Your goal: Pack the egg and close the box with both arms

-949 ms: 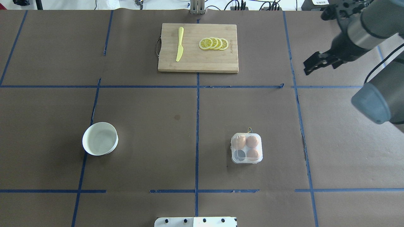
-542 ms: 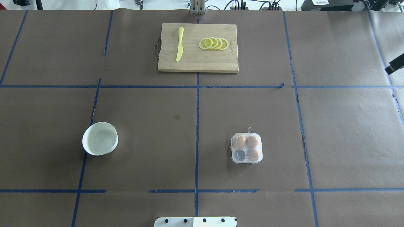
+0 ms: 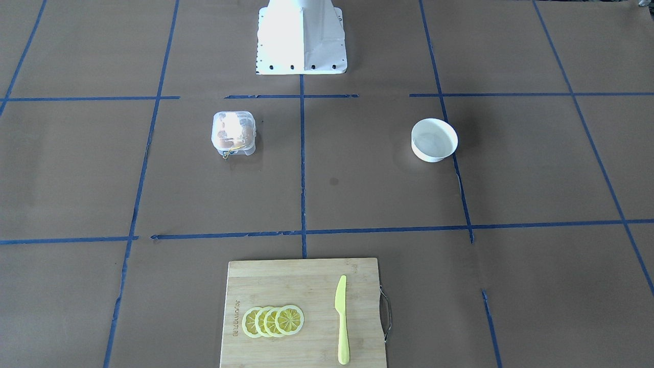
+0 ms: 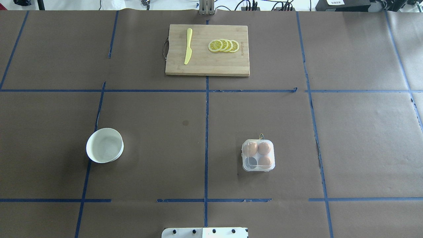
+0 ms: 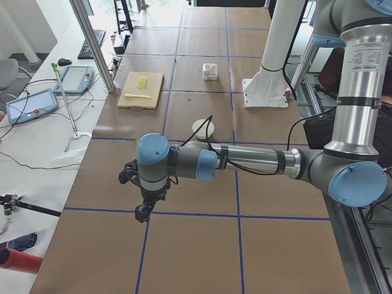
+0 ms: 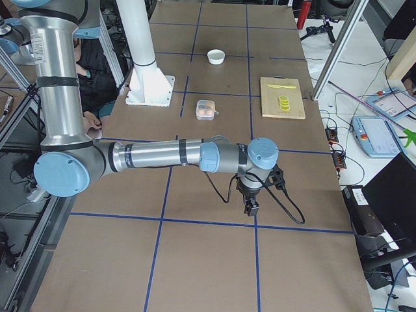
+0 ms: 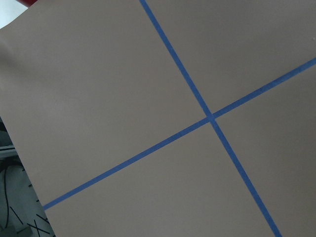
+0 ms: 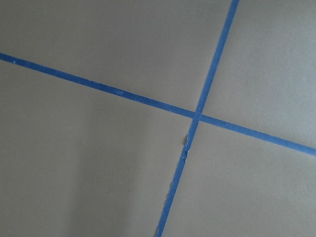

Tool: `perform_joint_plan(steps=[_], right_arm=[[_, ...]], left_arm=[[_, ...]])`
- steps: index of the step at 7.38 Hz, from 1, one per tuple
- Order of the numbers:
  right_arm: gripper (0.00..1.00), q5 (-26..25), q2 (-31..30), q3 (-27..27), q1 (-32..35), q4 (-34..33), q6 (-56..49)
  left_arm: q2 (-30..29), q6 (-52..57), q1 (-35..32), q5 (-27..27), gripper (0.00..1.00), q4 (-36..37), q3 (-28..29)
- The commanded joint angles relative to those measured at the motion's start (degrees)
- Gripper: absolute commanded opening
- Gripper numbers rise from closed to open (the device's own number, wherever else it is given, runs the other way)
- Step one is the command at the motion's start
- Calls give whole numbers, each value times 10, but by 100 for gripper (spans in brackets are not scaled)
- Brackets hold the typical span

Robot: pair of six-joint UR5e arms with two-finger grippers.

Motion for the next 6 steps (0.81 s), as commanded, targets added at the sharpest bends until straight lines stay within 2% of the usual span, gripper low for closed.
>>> perform_joint_plan(steps=[1,3,4,6], right_arm=[[100,2,-3,-41,10,9,7],[100,9,-14,-41,19,9,17],[100,12,-15,-41,21,9,29],[100,15,-24,-41,27,9,29]], left_arm=[[15,-7,-1,-1,100,-5,5],[26,-118,-1,-6,100,18,-11],[37,-163,1,-25,100,19,-14],[47,-209,7,-48,100,23,-15]])
